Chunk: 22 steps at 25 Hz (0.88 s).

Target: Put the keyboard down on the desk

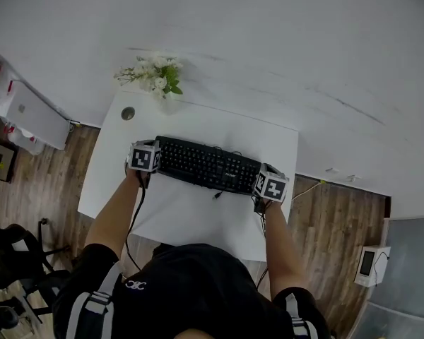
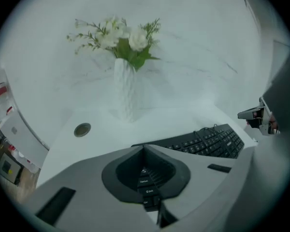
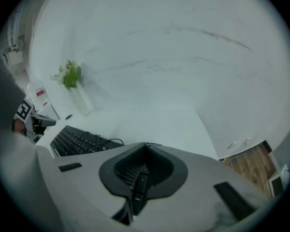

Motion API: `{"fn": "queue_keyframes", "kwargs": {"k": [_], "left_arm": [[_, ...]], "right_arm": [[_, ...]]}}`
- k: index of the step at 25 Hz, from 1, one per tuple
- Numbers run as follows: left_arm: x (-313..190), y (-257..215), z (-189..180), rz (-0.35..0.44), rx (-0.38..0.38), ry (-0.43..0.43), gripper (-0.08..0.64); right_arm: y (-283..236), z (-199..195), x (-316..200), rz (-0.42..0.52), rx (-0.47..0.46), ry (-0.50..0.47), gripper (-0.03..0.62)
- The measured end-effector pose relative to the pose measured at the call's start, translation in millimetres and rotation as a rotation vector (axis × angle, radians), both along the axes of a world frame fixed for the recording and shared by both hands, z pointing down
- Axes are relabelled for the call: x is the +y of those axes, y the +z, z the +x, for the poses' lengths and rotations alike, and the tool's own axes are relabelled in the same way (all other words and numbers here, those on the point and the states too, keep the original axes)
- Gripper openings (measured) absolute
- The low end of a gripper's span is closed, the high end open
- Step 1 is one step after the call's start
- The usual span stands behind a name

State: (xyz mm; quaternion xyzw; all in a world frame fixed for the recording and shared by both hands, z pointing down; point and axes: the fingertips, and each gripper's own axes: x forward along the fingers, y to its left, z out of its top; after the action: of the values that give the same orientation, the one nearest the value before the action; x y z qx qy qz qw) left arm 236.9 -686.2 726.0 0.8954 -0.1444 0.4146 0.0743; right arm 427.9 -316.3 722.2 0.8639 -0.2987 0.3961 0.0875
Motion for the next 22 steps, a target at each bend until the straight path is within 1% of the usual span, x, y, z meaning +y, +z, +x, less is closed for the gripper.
{"fn": "queue_keyframes", "kwargs": {"k": [3,9,14,15,17,19,22], "left_arm": [[16.7,-35.7,1.8,0.026,0.091,-0.012,0.002],[63.3,-116.0,3.6,0.084,0.279,0.01,0.002],[96.2,-195.7,10.3,0.162,0.429,0.028,0.002],[102.9,-212.5,10.9,0.18,0.459,0.031,0.002],[117.3,-246.9,11.7,0.208,0.525,0.036,0.002],[133.2,-279.7,10.5,0.221,0.592,0.042,0.002],[157.4,-316.1,-0.2,0.244,0.671,0.057,0.002]], "right_arm": [[-39.7,-1.8,-1.2,0.107,0.089,-0.018,0.006],[-136.4,-21.1,-1.1,0.251,0.328,-0.079,0.006],[-219.9,-28.9,6.7,0.388,0.486,-0.043,0.006],[-236.1,-33.1,6.3,0.417,0.511,-0.05,0.006],[-268.1,-46.0,1.0,0.471,0.56,-0.105,0.005],[-298.4,-60.0,-3.4,0.512,0.619,-0.164,0.005],[-327.0,-76.1,-3.0,0.535,0.693,-0.187,0.003]]}}
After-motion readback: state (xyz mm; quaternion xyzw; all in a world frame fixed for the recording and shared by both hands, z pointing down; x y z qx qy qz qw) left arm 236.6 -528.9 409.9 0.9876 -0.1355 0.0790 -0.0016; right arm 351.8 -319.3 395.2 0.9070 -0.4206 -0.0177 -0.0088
